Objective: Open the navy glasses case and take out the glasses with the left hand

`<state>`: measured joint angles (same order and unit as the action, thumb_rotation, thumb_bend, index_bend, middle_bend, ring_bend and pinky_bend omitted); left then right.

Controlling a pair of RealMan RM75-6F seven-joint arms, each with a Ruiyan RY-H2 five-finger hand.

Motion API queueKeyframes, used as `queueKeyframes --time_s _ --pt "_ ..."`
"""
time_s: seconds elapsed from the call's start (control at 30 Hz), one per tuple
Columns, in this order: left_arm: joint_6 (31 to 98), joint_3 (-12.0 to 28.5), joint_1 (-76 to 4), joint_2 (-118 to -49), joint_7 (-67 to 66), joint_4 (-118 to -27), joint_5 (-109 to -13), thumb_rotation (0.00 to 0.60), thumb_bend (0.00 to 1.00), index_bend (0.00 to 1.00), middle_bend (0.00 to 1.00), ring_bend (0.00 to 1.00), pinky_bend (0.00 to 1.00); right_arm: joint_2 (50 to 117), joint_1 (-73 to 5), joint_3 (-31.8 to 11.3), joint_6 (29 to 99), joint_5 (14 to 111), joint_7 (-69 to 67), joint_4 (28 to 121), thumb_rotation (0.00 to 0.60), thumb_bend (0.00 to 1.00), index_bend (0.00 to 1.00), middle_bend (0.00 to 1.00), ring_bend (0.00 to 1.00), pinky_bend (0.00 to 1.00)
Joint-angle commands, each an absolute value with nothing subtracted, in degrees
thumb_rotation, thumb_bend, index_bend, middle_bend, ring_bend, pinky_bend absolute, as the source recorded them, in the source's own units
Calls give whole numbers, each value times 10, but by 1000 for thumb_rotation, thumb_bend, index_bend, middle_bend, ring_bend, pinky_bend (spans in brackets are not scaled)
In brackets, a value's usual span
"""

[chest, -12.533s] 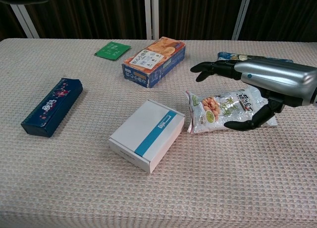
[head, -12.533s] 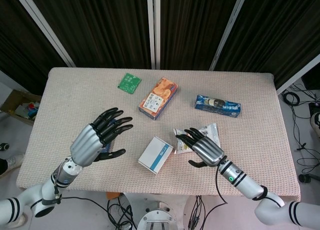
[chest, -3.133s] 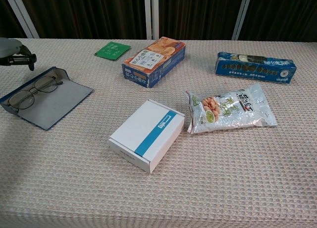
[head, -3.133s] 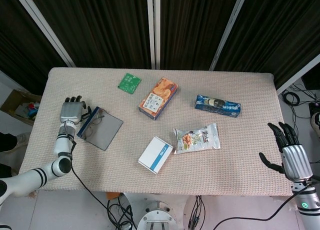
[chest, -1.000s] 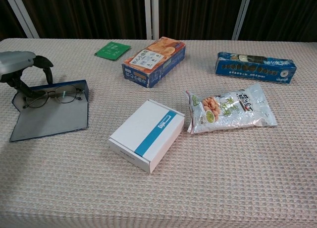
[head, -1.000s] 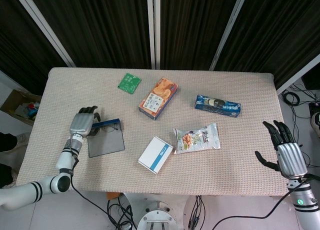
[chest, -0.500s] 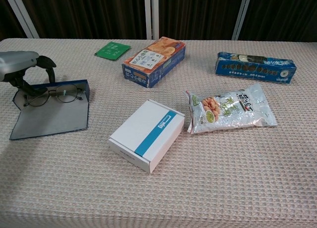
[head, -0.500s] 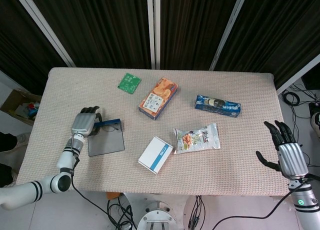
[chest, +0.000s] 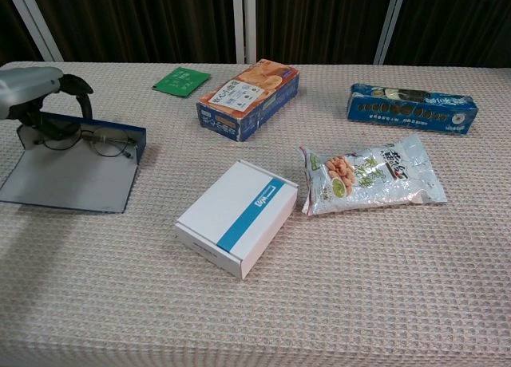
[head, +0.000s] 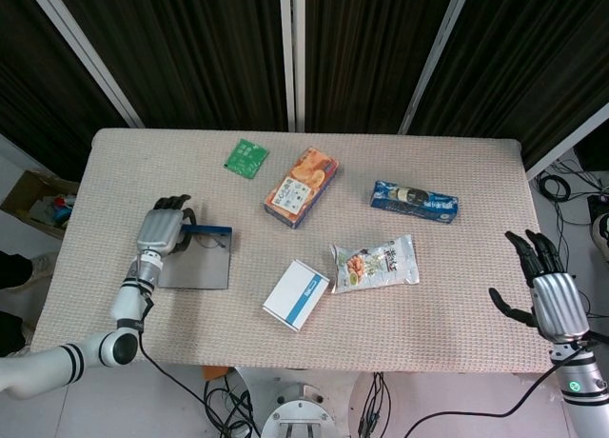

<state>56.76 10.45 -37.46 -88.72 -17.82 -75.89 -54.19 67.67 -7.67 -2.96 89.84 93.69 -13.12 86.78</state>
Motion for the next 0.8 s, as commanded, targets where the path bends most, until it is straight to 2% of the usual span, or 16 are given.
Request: queueKeyframes --time_s 0.03,0.3,0.67,0.8 --pt "607 115 -368 -919 -127 -719 -590 600 503 477 121 94 116 676 -76 -30 900 936 -132 867 600 229 23 144 0 51" --pt "675 129 -364 -1015 63 -571 -691 600 526 467 121 94 117 677 -71 -30 903 932 -137 864 600 228 23 144 0 51" --pt "664 136 -368 -1098 203 -430 -719 600 519 432 120 95 117 676 -69 -30 900 928 -139 862 600 228 23 144 0 52" --pt "694 147 -369 -1127 248 -382 -730 600 522 431 115 94 118 675 -68 -31 900 927 -140 862 600 229 23 144 0 52"
